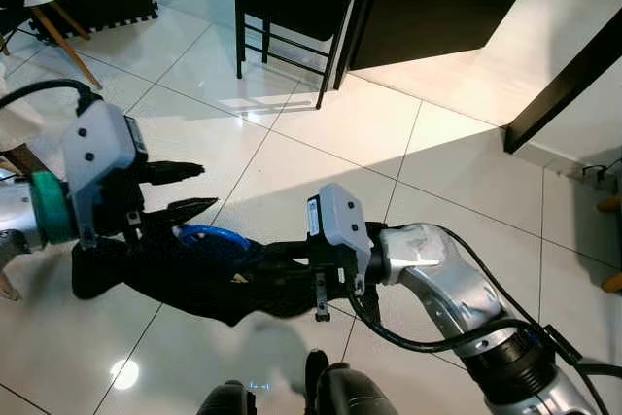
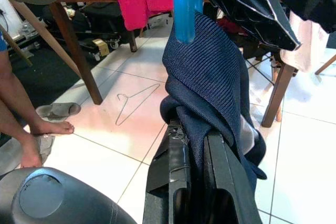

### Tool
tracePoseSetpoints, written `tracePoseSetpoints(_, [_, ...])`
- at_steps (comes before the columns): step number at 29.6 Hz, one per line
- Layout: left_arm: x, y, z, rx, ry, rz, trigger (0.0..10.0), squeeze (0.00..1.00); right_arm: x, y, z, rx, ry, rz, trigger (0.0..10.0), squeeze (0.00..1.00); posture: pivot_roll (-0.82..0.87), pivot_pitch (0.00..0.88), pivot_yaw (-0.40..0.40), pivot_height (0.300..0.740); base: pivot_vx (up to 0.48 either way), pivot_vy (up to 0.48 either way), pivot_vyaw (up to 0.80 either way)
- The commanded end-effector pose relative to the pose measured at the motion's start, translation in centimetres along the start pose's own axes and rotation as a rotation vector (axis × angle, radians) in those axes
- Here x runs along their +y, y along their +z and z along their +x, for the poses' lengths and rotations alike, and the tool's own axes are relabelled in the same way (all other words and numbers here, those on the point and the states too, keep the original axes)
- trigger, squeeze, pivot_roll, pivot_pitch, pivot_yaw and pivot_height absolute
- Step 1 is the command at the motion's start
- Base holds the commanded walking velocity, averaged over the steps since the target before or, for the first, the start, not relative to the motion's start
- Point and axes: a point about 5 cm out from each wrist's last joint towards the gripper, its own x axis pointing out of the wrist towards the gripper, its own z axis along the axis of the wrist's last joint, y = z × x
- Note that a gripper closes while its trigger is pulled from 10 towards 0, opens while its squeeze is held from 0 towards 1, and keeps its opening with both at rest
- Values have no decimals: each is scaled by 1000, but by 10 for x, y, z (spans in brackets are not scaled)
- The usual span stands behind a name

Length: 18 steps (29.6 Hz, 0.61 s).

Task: Hang hanger

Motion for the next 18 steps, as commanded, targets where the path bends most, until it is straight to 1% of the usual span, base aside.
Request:
tracePoseSetpoints(1, [5, 4, -4, -7, 21, 20, 10000, 0, -1, 2, -2, -18, -9, 2, 0, 0, 107, 127, -21, 740, 0, 0, 0])
tracePoseSetpoints(4, [9, 6, -6, -9, 45, 29, 10000, 0, -1, 2, -2, -21, -11, 3, 0, 0, 107, 127, -21, 740, 0, 0, 0])
tracePoseSetpoints(5, [16, 9, -14, 1, 71, 49, 10000, 0, -2, 3, -2, -28, -15, 6, 0, 0, 108, 129, -21, 740, 0, 0, 0])
tracePoseSetpoints(6, [16, 9, -14, 1, 71, 49, 10000, 0, -2, 3, -2, -28, -15, 6, 0, 0, 108, 129, -21, 740, 0, 0, 0])
tracePoseSetpoints(7, [18, 10, -17, 7, 72, 54, 10000, 0, -2, 3, -2, -31, -17, 7, 0, 0, 108, 129, -21, 740, 0, 0, 0])
tracePoseSetpoints(9, [16, 11, -27, 48, 24, 78, 10000, 0, -3, 4, -3, -37, -26, 10, 0, 0, 109, 132, -18, 740, 0, 0, 0])
tracePoseSetpoints(10, [16, 11, -27, 48, 24, 78, 10000, 0, -3, 4, -3, -37, -26, 10, 0, 0, 109, 132, -18, 740, 0, 0, 0])
tracePoseSetpoints(12, [8, 10, -40, 121, -85, 107, 10000, 0, -6, 5, -5, -42, -41, 11, 0, 0, 117, 136, -16, 740, 0, 0, 0])
tracePoseSetpoints(13, [8, 10, -40, 121, -85, 107, 10000, 0, -6, 5, -5, -42, -41, 11, 0, 0, 117, 136, -16, 740, 0, 0, 0])
tracePoseSetpoints(14, [-1, 10, -48, 183, -196, 128, 10000, 0, -8, 5, -7, -45, -52, 9, 0, 0, 117, 136, -16, 740, 0, 0, 0])
tracePoseSetpoints(15, [-4, 10, -49, 205, -236, 136, 10000, 0, -9, 6, -7, -46, -56, 8, 0, 0, 117, 136, -16, 740, 0, 0, 0])
tracePoseSetpoints(16, [-4, 10, -49, 205, -236, 136, 10000, 0, -9, 6, -7, -46, -56, 8, 0, 0, 117, 136, -16, 740, 0, 0, 0])
tracePoseSetpoints(18, [-8, 8, -51, 233, -289, 141, 10000, 0, -11, 6, -7, -50, -61, 4, 0, 0, 130, 138, -12, 740, 0, 0, 0])
